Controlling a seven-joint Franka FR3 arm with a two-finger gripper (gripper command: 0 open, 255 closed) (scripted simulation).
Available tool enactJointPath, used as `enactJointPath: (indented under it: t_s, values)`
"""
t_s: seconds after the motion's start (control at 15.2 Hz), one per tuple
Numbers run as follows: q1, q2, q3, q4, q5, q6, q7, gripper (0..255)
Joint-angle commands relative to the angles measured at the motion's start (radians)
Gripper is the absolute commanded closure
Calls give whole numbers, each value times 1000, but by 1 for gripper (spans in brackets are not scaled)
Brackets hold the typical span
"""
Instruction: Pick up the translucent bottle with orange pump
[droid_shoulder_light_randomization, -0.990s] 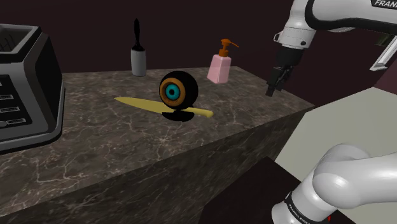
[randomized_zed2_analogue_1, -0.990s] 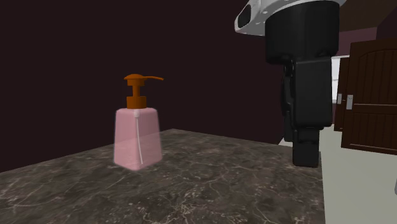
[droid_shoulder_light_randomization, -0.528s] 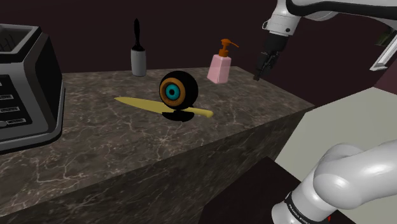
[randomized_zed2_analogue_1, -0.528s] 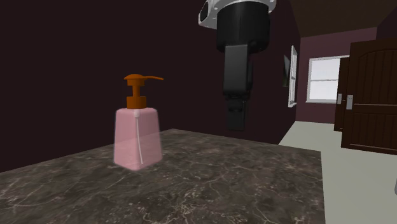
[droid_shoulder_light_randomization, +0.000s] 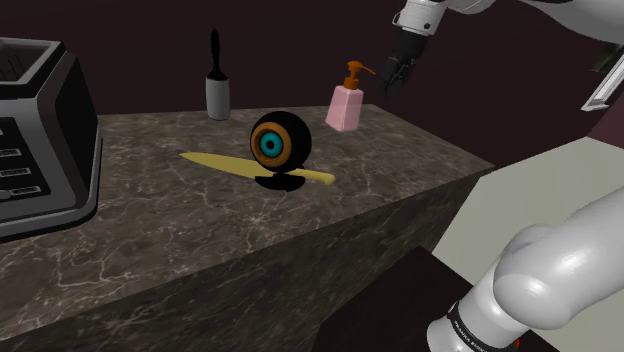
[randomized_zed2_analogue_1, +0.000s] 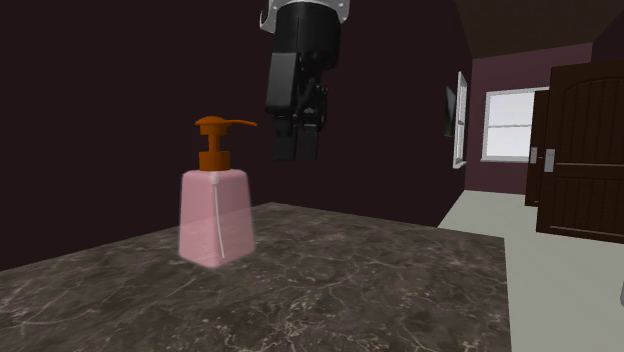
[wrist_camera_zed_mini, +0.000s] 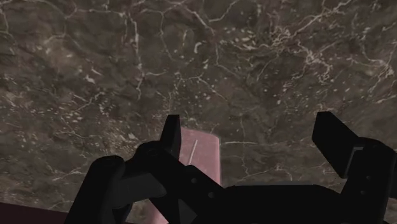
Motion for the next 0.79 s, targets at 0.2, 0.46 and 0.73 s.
enactJointPath:
  t_s: [0.2,0.46,0.73]
  values:
    - [0,184,-40,242,61,-29,-80,0]
    - [-18,357,-65,492,130,-88,-137,0]
    - [-57,527,-77,759,202,-174,-173,0]
